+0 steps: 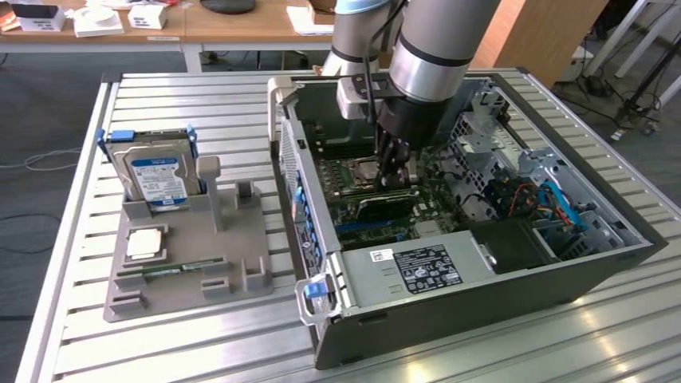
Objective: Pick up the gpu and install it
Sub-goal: 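Press down on the gpu until it lock into place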
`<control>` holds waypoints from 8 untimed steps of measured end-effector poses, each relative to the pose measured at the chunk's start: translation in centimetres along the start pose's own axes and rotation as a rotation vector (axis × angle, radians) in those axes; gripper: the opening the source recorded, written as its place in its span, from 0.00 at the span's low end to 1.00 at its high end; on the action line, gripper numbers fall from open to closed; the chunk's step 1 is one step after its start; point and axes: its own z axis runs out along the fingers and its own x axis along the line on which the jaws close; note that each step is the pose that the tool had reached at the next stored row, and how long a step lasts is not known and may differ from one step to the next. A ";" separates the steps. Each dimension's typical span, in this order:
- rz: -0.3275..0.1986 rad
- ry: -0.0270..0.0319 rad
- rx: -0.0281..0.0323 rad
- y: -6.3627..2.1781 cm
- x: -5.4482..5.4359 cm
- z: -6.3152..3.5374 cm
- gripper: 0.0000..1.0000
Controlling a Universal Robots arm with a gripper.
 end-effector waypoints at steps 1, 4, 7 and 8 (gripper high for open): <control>0.000 0.0000 0.0001 0.00 0.0 0.01 0.11; 0.000 0.0000 0.0000 0.00 0.0 0.05 0.11; -0.001 0.0001 -0.0001 -0.01 0.0 0.59 0.11; -0.001 0.0001 -0.0001 -0.01 0.0 0.76 0.11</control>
